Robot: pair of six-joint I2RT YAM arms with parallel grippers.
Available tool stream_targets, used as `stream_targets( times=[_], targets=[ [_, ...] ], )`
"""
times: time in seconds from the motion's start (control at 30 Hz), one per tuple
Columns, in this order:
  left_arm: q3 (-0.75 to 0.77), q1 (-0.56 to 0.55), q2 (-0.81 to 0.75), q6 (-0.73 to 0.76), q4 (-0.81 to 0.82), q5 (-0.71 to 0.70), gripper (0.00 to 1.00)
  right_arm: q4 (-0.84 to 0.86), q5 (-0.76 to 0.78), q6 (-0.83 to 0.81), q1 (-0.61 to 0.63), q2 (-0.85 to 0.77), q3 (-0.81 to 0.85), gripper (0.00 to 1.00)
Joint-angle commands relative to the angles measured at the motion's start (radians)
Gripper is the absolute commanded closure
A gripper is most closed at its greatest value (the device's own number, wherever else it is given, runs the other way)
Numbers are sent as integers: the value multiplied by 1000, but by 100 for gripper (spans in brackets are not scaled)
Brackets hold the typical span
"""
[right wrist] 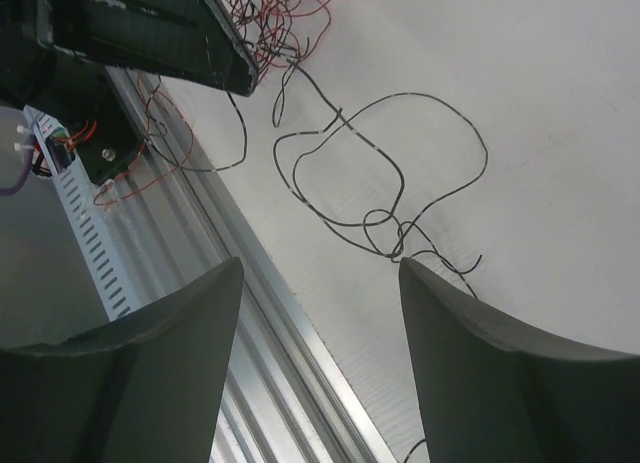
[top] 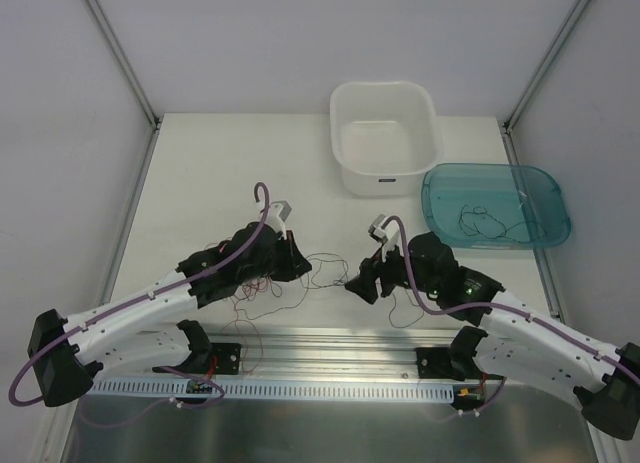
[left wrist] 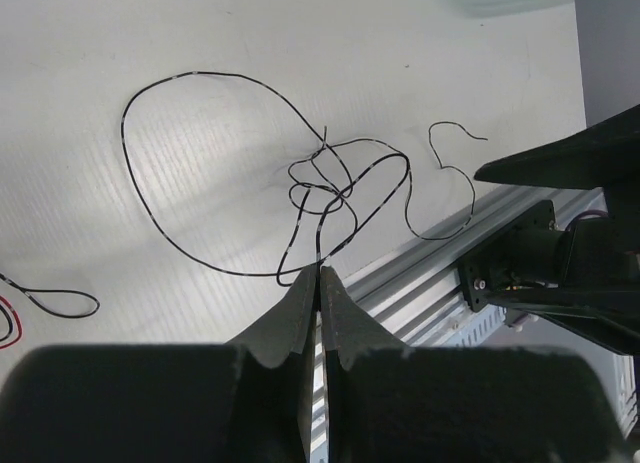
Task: Untangle the cables
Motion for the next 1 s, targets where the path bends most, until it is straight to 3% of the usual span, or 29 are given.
stream_targets(
  times=[0.0,0.5,0.77,0.97],
  targets=[
    [53,6,-25,-29,-16,-5,100,58,-95,-73,3,28,-45,33],
    [104,21,-39,-51,-45,1,100,319,-132,-121,3,338,-13,34],
    [116,41,-42,-55,-59,19,100,370,-63,-138,1,336,-12,35],
    [131,57,-40,-61,-62,15,100,377,-135,-136,1,401,11,47]
  ],
)
